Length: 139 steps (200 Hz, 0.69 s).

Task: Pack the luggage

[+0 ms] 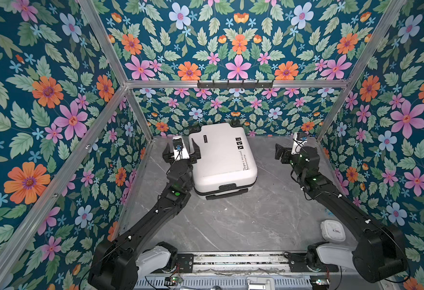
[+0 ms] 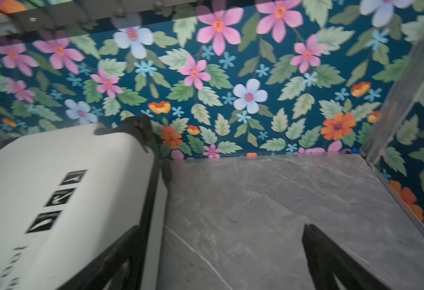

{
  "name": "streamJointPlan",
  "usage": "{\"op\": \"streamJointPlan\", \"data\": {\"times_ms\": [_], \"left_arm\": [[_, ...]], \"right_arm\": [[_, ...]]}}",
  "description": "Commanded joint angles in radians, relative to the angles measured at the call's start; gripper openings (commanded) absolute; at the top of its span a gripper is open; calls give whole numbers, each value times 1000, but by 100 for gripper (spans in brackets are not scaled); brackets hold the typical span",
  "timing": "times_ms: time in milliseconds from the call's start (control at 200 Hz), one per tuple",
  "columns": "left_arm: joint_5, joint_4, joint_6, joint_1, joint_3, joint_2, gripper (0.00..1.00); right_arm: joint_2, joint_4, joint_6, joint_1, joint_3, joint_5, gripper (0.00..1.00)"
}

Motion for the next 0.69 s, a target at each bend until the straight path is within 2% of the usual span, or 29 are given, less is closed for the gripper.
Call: {"op": "streamJointPlan", "data": {"times_ms": [0, 115, 225, 455, 690], "left_arm": [[43, -9, -94, 77, -83, -32, 99], [64, -24, -105, 154, -193, -45, 99], [84, 6, -126, 209, -285, -33, 99], [121, 101, -145, 262, -391, 42, 99], [191, 285, -143, 324, -454, 150, 99]], "right_arm": [[-12, 34, 97, -85, -74, 64, 97], [-15, 38, 55, -144, -153, 103, 98], [-25, 54, -1, -151, -230, 128, 98], [-46, 123, -34, -151, -371, 110, 99], [-25, 327, -124, -151, -490, 65, 99]]}}
